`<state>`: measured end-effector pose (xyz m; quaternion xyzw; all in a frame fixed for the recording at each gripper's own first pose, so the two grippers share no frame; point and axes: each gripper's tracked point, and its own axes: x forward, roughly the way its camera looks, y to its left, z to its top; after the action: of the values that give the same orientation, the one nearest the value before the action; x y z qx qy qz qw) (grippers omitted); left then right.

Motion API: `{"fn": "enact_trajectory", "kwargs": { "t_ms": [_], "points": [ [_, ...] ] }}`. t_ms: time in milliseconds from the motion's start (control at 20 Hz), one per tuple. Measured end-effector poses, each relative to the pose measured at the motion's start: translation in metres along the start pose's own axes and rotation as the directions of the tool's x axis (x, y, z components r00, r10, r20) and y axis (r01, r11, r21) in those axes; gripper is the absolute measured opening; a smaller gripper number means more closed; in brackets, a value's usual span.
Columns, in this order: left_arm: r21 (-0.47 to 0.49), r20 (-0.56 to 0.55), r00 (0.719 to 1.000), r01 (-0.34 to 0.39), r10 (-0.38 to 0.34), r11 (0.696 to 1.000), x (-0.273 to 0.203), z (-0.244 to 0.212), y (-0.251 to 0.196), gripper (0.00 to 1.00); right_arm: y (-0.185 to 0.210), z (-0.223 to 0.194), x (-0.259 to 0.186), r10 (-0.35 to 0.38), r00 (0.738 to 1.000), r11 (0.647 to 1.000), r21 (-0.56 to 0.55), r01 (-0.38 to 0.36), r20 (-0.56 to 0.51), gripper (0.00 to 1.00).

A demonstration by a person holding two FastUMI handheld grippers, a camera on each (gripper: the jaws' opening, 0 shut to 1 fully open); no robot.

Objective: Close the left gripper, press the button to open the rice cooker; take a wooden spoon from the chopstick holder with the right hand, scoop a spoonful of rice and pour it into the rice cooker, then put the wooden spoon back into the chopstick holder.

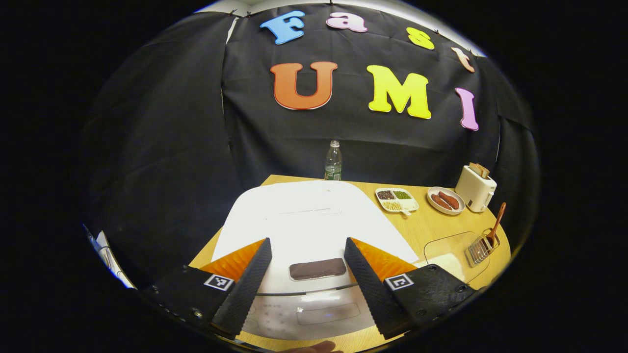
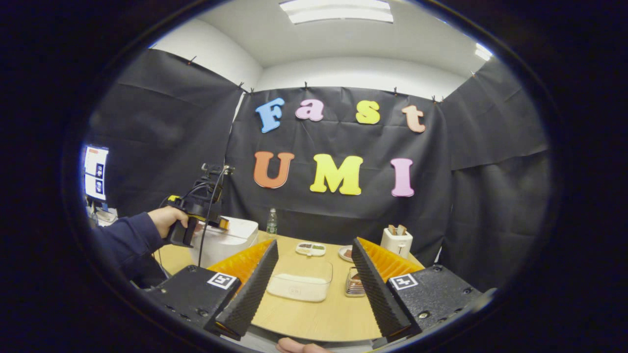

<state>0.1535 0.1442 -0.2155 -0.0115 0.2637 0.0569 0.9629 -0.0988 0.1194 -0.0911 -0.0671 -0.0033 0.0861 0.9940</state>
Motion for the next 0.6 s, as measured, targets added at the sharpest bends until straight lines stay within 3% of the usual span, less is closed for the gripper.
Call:
{"fn": "enact_trajectory", "kwargs": {
  "t_ms": [600],
  "points": [
    [0.01, 0.012, 1.0, 0.013, -0.013, 1.0, -0.001, -0.001, 0.001, 0.98, -0.05, 0.008, -0.003, -0.117, 0.993, 0.989, 0.088, 0.116, 0.007, 0.98]
  ]
}}
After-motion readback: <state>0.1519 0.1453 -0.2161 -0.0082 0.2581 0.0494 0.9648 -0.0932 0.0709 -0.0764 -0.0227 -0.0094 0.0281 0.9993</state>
